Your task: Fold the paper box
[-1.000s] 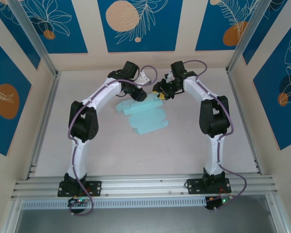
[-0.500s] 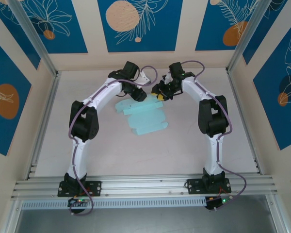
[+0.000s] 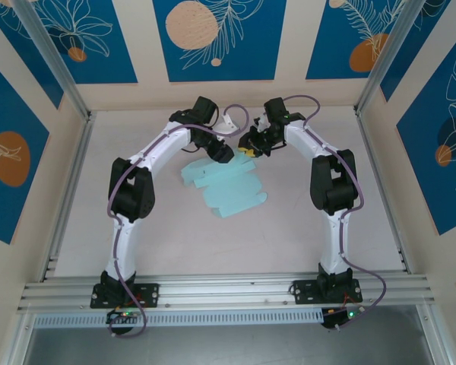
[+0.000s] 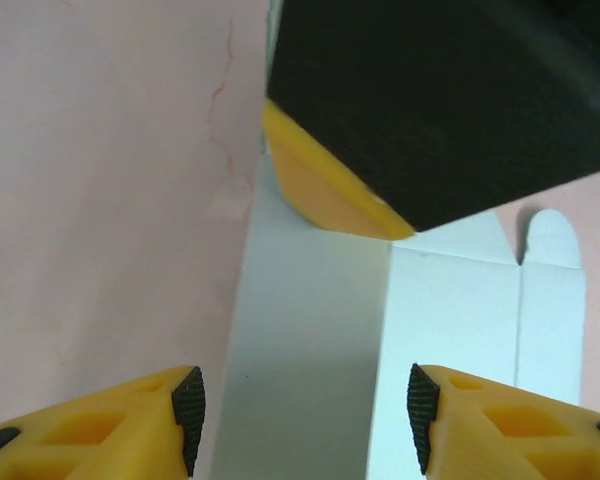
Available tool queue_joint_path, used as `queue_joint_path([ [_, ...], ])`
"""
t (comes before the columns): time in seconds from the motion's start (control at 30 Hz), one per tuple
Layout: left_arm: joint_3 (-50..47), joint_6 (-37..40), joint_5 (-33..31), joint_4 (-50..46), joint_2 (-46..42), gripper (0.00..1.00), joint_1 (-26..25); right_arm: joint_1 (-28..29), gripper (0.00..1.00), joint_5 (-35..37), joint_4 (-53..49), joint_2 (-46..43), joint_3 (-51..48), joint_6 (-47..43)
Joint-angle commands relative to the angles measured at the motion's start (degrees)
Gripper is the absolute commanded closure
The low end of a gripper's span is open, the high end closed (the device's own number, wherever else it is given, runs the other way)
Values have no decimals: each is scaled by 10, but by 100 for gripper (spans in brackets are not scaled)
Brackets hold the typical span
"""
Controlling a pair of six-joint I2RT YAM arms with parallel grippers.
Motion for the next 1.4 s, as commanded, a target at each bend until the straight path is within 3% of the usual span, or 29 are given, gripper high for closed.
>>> queue_joint_path([
  [0.0, 15, 31, 26, -28, -1, 40, -2, 5, 73, -5, -10, 10, -6, -9],
  [0.37, 16, 47, -18, -38, -3, 22, -2, 4, 73, -4, 15, 5, -38, -18],
  [0.47, 29, 51, -20, -49, 5, 21, -2, 4, 73, -2, 18, 1, -43, -21],
  [0.67, 43, 61, -37, -65, 28, 28, -2, 3, 73, 0, 21, -5, -49, -29],
  [1.03, 54, 92, -69, -71, 51, 28, -2, 2, 73, -3, 23, -8, -53, -31],
  [1.37, 69, 97, -85, -80, 71, 49, -4, 3, 73, -1, 24, -12, -53, -39],
])
